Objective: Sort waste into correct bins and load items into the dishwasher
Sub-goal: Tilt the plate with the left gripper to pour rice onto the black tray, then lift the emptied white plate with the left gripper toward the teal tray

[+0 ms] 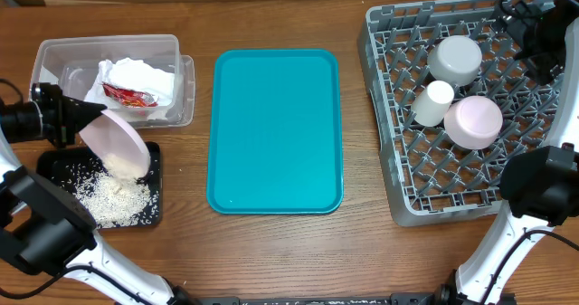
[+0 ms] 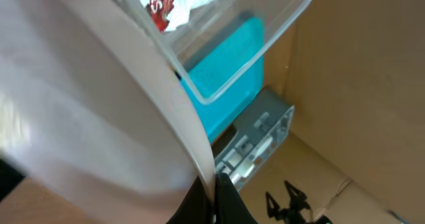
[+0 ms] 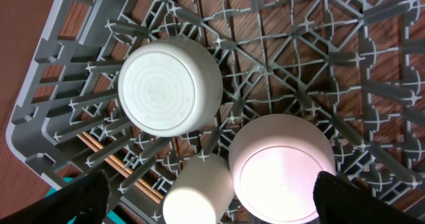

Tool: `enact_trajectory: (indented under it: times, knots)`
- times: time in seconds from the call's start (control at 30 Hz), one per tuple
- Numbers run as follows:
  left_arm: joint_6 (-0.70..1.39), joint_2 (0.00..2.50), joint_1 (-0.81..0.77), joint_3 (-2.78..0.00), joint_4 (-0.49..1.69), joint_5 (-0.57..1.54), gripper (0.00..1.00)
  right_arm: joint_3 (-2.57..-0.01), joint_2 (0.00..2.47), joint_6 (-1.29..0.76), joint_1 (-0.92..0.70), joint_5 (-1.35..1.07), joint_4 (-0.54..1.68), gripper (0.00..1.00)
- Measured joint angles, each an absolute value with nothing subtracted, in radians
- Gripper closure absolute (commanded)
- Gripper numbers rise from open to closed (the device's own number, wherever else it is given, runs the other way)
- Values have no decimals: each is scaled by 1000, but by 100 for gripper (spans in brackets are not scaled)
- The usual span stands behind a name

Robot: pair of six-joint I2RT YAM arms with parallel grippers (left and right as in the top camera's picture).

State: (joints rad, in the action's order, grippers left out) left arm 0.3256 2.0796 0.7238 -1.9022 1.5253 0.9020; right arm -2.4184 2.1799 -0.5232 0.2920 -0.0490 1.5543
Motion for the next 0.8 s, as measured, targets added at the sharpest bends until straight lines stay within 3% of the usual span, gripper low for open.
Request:
enact_trajectory:
  times: [0.4, 0.8]
  knots:
    - [224, 2080, 881, -1902, 1682, 978, 96, -2418, 2180, -523, 292, -49, 1555, 0]
    - [183, 2080, 899, -1902, 1687, 1004, 95, -2418, 2180, -524, 292, -49, 1555, 0]
